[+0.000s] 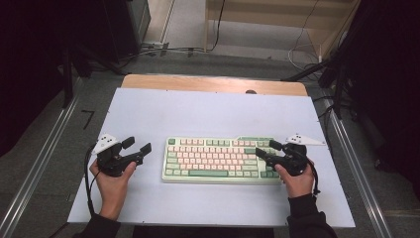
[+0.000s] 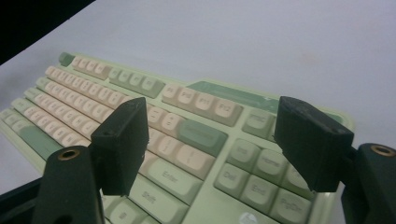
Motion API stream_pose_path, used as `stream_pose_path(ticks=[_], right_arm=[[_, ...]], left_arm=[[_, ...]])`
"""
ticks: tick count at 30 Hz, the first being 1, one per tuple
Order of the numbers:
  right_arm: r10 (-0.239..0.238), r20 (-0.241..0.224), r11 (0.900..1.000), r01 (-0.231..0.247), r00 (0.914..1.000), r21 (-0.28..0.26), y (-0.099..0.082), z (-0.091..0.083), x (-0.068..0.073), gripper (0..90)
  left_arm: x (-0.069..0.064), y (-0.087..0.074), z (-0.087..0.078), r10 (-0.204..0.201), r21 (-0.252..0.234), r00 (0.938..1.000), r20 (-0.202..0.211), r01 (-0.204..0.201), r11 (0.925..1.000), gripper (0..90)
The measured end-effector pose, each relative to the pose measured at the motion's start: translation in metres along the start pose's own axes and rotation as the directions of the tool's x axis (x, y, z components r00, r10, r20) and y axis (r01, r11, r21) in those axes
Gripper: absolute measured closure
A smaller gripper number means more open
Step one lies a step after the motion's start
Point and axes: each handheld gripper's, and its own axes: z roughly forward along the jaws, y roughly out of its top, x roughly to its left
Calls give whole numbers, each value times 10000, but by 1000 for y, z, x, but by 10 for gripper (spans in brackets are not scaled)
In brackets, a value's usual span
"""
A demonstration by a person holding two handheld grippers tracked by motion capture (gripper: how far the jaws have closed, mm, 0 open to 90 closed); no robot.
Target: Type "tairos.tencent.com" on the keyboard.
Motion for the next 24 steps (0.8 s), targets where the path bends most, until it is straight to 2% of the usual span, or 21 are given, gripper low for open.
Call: stream_pose_path(ticks=[6,14,24], right_arm=[[270,304,9995,-264,9992,-192,-4,-12,-16,242],[566,606,9981,-549,9966,-296,-8,-26,-33,242],[1062,1093,9934,-1006,9883,-559,-17,-46,-57,242]], left_arm=[[9,-1,-2,-302,39,9995,-129,302,9995,270],[20,-2,-8,-511,-39,9979,-404,509,9987,270],[28,-4,-13,-680,-96,9955,-665,676,9977,270]])
